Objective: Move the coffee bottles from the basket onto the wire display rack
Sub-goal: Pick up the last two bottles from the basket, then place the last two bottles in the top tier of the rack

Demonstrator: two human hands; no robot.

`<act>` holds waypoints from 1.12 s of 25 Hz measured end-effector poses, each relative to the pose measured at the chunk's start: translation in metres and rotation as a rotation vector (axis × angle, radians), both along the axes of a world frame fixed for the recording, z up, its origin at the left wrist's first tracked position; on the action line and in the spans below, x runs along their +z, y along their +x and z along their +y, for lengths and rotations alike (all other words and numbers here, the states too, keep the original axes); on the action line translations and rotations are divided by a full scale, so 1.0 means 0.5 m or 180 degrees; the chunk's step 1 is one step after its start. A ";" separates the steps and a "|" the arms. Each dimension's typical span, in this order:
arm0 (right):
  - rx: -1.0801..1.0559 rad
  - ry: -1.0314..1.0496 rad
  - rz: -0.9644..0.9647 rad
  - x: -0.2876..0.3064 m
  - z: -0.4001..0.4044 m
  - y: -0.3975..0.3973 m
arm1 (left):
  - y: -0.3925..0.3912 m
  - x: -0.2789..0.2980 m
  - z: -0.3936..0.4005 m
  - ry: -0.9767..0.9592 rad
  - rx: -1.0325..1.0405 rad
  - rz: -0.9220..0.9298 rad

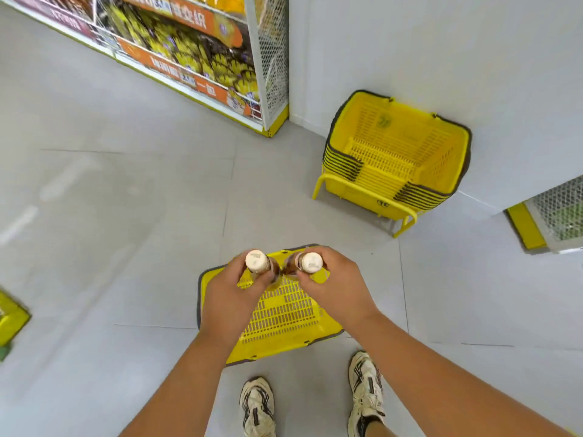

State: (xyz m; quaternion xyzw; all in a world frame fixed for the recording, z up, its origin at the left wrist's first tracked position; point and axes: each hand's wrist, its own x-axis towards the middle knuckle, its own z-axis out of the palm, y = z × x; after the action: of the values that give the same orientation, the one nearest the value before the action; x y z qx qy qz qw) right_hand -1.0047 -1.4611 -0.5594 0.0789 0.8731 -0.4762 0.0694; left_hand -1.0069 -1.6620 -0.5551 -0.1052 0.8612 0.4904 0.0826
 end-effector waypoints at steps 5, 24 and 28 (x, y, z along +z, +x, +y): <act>-0.0122 -0.0022 0.0593 0.348 -0.021 -0.041 | -0.034 0.330 -0.023 0.0091 0.0097 0.0485; 0.1951 -0.0569 0.1634 1.052 -0.267 -0.081 | 0.183 1.031 -0.255 0.0130 0.1931 0.1516; 0.2459 -0.0778 0.1591 1.125 -0.388 -0.037 | 0.280 1.099 -0.335 -0.0067 0.2212 0.1589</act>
State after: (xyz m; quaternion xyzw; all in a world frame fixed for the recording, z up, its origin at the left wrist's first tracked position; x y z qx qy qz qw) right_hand -1.0234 -1.6552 0.0029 -0.3772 0.7660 -0.5192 0.0380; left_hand -0.8670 -1.8293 -0.0055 -0.2681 0.7730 0.4907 -0.2996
